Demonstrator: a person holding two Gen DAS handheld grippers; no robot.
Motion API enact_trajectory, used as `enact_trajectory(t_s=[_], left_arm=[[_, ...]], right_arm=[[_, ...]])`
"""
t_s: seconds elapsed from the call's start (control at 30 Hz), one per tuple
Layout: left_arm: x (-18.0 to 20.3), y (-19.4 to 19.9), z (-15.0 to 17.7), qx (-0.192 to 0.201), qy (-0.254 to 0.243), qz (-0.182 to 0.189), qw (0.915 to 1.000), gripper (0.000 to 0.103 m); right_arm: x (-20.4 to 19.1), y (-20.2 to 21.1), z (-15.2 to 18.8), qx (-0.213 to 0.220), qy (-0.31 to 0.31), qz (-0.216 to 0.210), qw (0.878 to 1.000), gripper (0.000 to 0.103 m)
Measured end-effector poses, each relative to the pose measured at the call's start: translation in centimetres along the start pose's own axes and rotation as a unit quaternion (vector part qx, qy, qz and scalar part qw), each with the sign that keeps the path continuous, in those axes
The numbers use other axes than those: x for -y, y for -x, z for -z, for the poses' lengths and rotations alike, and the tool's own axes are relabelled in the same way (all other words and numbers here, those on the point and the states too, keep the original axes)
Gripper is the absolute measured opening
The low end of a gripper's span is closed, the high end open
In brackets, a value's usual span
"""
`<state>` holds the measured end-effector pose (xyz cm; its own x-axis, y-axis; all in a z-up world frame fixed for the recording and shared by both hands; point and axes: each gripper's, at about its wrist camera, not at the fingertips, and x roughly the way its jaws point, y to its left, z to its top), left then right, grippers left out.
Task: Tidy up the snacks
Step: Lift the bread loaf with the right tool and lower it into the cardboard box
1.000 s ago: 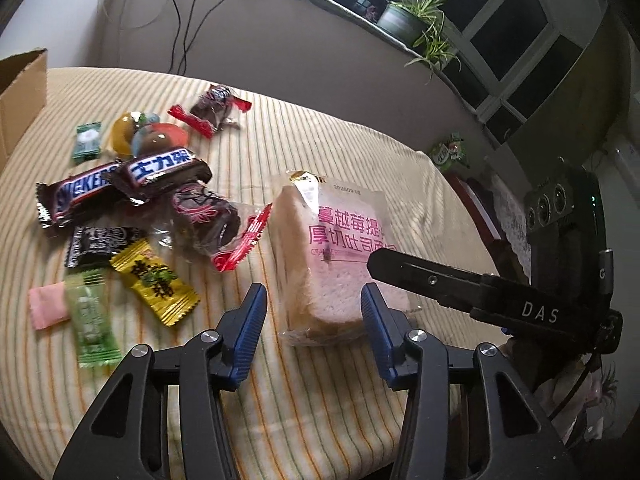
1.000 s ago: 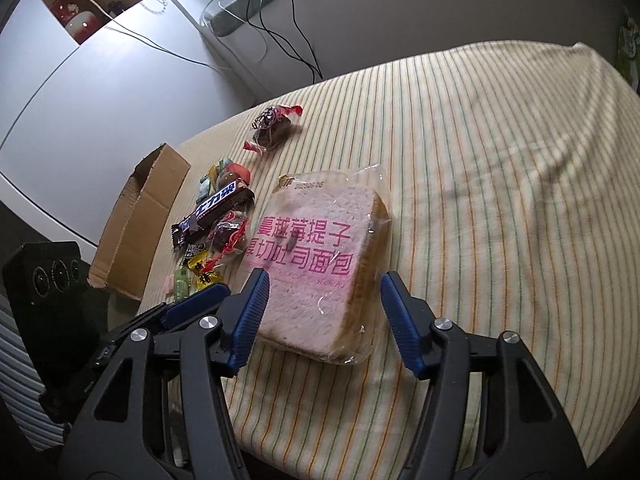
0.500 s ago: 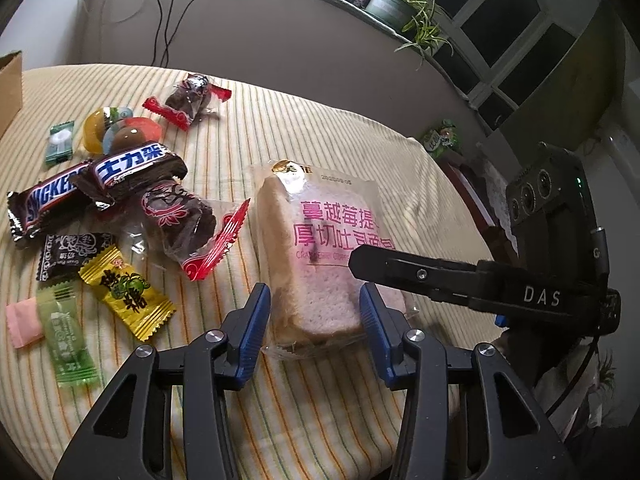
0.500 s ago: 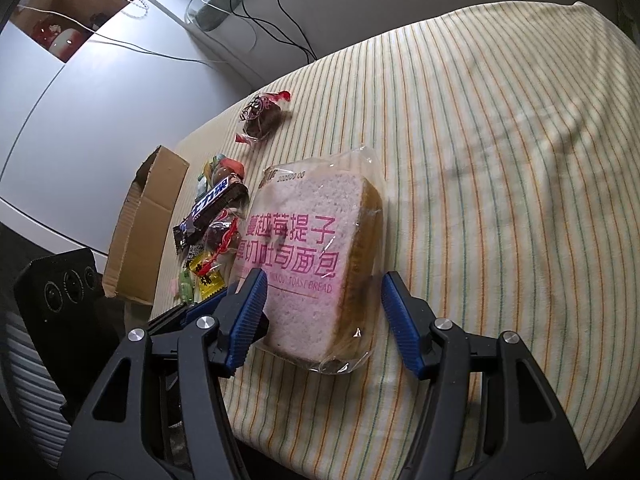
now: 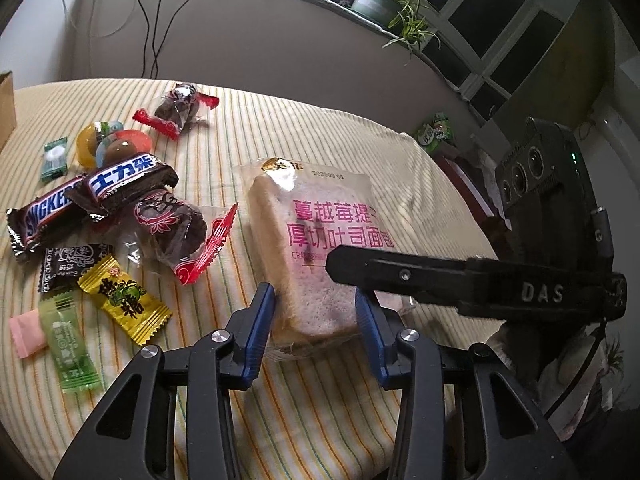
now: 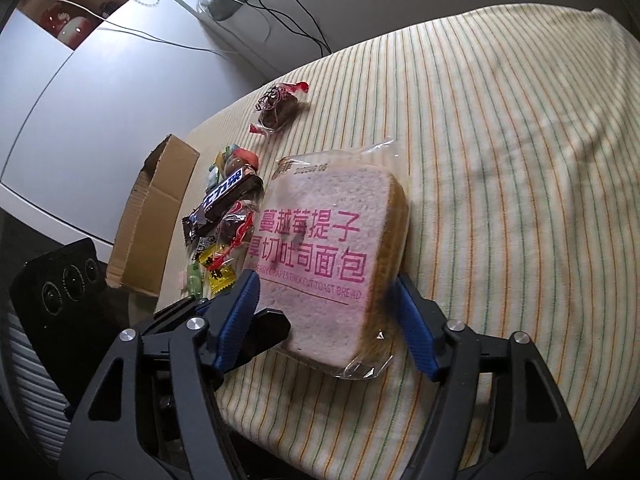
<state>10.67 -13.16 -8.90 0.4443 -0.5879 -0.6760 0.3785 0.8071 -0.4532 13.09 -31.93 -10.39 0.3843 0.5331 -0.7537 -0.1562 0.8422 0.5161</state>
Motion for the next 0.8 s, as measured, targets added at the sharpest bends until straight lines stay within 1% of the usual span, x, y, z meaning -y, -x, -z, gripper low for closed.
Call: enact_trajectory(t_s=[0.03, 0.13, 0.23, 0.4, 0.63, 0.8], left_arm=[[0.1, 0.1, 0.1, 0.001, -0.002, -0.001, 1.0, 0.04], [0.1, 0.6, 0.1, 0.008, -0.002, -0.003, 1.0, 0.04], [0.1, 1.3, 0.2, 0.017, -0.003, -0.005, 0.9998, 0.04], [-0.3, 3.5, 0.1, 0.041, -0.004, -0.015, 0.999, 0.04], [-1.5, 7.4, 0.0, 0.08, -0.002, -0.042, 0.9959, 0.04], [-3.1, 10.2, 0.1, 0.107, 0.012, -0.061, 0.9923, 0.04]], right_arm=[[0.0, 0.0, 0.0, 0.001, 0.0, 0.002, 1.0, 0.062], [-0.1, 0.2, -0.1, 0.002, -0.001, 0.007, 1.0, 0.056], [-0.5, 0.5, 0.0, 0.005, 0.005, 0.008, 1.0, 0.055], [-2.4, 0.8, -0.2, 0.012, 0.024, 0.005, 1.0, 0.055], [-6.8, 0.7, -0.8, 0.019, 0.066, -0.011, 0.998, 0.055], [-10.2, 0.0, -1.2, 0.018, 0.097, -0.022, 0.995, 0.055]])
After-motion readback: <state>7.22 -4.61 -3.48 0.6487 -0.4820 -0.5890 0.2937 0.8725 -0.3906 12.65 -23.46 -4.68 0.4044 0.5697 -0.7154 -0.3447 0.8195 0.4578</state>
